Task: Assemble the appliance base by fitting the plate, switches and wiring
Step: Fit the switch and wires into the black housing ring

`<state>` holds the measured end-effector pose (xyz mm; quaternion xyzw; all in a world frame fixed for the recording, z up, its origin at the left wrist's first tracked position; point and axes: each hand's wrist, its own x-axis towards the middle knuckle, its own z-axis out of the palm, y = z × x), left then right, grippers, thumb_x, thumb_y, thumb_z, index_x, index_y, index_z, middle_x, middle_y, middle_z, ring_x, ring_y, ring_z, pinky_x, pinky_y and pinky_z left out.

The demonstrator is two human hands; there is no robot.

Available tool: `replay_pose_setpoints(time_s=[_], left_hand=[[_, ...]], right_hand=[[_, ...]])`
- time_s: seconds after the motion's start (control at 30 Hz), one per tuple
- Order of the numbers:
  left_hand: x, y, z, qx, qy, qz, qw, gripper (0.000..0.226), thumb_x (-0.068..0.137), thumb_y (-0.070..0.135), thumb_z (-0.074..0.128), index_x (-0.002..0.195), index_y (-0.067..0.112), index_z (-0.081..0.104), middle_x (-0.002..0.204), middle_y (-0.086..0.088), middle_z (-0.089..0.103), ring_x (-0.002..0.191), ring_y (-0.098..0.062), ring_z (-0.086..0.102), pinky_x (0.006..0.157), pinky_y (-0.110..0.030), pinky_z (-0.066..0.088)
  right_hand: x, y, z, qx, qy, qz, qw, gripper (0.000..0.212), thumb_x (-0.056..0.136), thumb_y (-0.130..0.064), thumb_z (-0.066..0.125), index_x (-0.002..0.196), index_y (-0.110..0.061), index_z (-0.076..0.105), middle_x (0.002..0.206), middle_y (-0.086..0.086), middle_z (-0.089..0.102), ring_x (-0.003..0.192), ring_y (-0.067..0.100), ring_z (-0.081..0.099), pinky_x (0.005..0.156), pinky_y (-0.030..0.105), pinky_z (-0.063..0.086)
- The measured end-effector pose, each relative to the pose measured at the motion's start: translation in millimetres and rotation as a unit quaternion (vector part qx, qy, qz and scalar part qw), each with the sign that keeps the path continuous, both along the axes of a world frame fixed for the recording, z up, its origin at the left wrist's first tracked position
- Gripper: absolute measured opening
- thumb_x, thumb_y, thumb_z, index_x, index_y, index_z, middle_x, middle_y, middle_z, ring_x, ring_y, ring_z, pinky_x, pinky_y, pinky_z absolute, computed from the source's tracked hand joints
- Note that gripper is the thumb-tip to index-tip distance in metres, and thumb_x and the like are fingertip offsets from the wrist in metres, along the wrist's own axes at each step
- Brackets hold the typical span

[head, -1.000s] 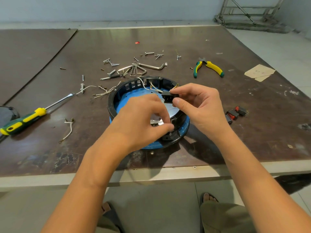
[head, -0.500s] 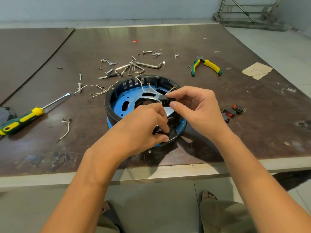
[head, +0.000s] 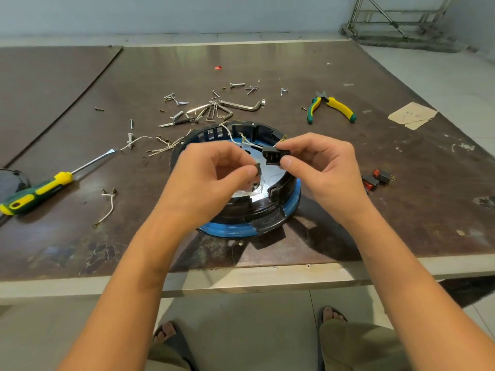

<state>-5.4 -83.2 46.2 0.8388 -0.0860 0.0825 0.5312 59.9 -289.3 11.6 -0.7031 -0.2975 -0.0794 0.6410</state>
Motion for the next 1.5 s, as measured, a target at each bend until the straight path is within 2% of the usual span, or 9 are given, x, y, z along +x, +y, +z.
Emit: replay_pose_setpoints(time_s=[0.17, 0.33, 0.4, 0.57, 1.0, 1.1, 1.27, 1.37, 1.5], left_hand=[[4.5, -0.3, -7.2, -0.087, -0.02, 0.09, 0.992, 0.013, 0.078, 0.006, 0.082, 0.088, 0.011, 0.076, 0.081, -0.001, 0.077, 0.076, -0.016, 0.076, 0.077, -0.035, 0.062], [7.4, -0.8, -9.9, -0.129, -0.037, 0.1, 0.986, 0.035, 0.076, 0.006, 0.084, 0.106, 0.022, 0.075, 0.089, 0.0, 0.076, 0.085, -0.012, 0.073, 0.079, -0.026, 0.059], [7.7, -2.3, -9.1, -0.112, -0.041, 0.107, 0.987, 0.032, 0.075, 0.01, 0.085, 0.101, 0.027, 0.077, 0.091, 0.006, 0.077, 0.087, -0.011, 0.073, 0.079, -0.024, 0.058], [6.6, -6.5, -7.4, -0.172, -0.022, 0.095, 0.98, 0.019, 0.073, 0.002, 0.083, 0.089, 0.011, 0.077, 0.083, 0.001, 0.078, 0.077, -0.014, 0.075, 0.069, -0.017, 0.056], [7.2, -2.0, -7.2, -0.175, -0.016, 0.083, 0.981, 0.015, 0.076, 0.002, 0.082, 0.088, 0.009, 0.075, 0.088, -0.006, 0.077, 0.08, -0.024, 0.076, 0.073, -0.026, 0.06], [7.3, -1.8, -7.9, -0.181, -0.006, 0.095, 0.979, 0.017, 0.07, 0.006, 0.085, 0.084, 0.007, 0.076, 0.099, -0.004, 0.076, 0.084, -0.022, 0.075, 0.076, -0.03, 0.062], [5.6, -4.0, -6.9, -0.148, -0.027, 0.097, 0.984, 0.022, 0.063, 0.019, 0.086, 0.082, 0.011, 0.077, 0.088, 0.002, 0.078, 0.082, -0.014, 0.075, 0.073, -0.02, 0.058], [4.9, -3.6, -6.5, -0.151, -0.023, 0.101, 0.983, 0.033, 0.06, 0.024, 0.086, 0.089, 0.012, 0.077, 0.088, 0.002, 0.078, 0.083, -0.015, 0.075, 0.074, -0.022, 0.059], [5.9, -0.8, -5.0, -0.127, -0.017, 0.072, 0.989, 0.034, 0.064, 0.013, 0.087, 0.097, 0.01, 0.077, 0.097, 0.002, 0.078, 0.094, -0.011, 0.073, 0.082, -0.021, 0.057]], right_hand=[[-1.7, 0.6, 2.7, 0.03, 0.014, 0.026, 0.999, 0.021, 0.089, 0.002, 0.069, 0.108, -0.007, 0.072, 0.094, 0.003, 0.075, 0.086, 0.026, 0.073, 0.082, 0.032, 0.058], [-6.3, 5.8, 4.9, 0.032, 0.013, 0.051, 0.998, 0.024, 0.089, 0.007, 0.067, 0.11, -0.004, 0.07, 0.096, -0.002, 0.075, 0.09, 0.017, 0.073, 0.084, 0.029, 0.056], [-7.4, 7.3, 5.5, 0.028, 0.01, 0.051, 0.998, 0.024, 0.089, 0.007, 0.067, 0.111, -0.002, 0.069, 0.098, 0.003, 0.074, 0.092, 0.016, 0.072, 0.084, 0.028, 0.056], [-9.0, 9.3, 6.0, 0.021, 0.009, 0.049, 0.999, 0.024, 0.089, 0.007, 0.067, 0.111, -0.002, 0.069, 0.1, 0.004, 0.074, 0.093, 0.016, 0.073, 0.084, 0.027, 0.056], [-8.6, 9.7, 6.5, 0.018, 0.015, 0.048, 0.999, 0.024, 0.089, 0.006, 0.067, 0.111, -0.004, 0.069, 0.102, 0.007, 0.074, 0.094, 0.019, 0.072, 0.086, 0.03, 0.056], [-9.6, 10.9, 6.4, 0.019, 0.016, 0.053, 0.998, 0.023, 0.089, 0.005, 0.067, 0.111, -0.004, 0.069, 0.1, 0.003, 0.074, 0.095, 0.018, 0.072, 0.086, 0.028, 0.056], [-11.5, 12.7, 6.4, 0.023, 0.017, 0.054, 0.998, 0.025, 0.089, 0.006, 0.066, 0.113, -0.002, 0.069, 0.1, 0.006, 0.074, 0.095, 0.019, 0.073, 0.086, 0.03, 0.056], [-11.5, 12.1, 6.8, 0.023, 0.021, 0.051, 0.998, 0.024, 0.09, 0.006, 0.066, 0.113, -0.001, 0.068, 0.101, 0.009, 0.074, 0.095, 0.022, 0.072, 0.088, 0.033, 0.057], [-11.0, 11.4, 8.3, 0.026, 0.028, 0.039, 0.998, 0.024, 0.09, 0.007, 0.065, 0.113, 0.001, 0.068, 0.102, 0.015, 0.073, 0.094, 0.025, 0.072, 0.088, 0.035, 0.058]])
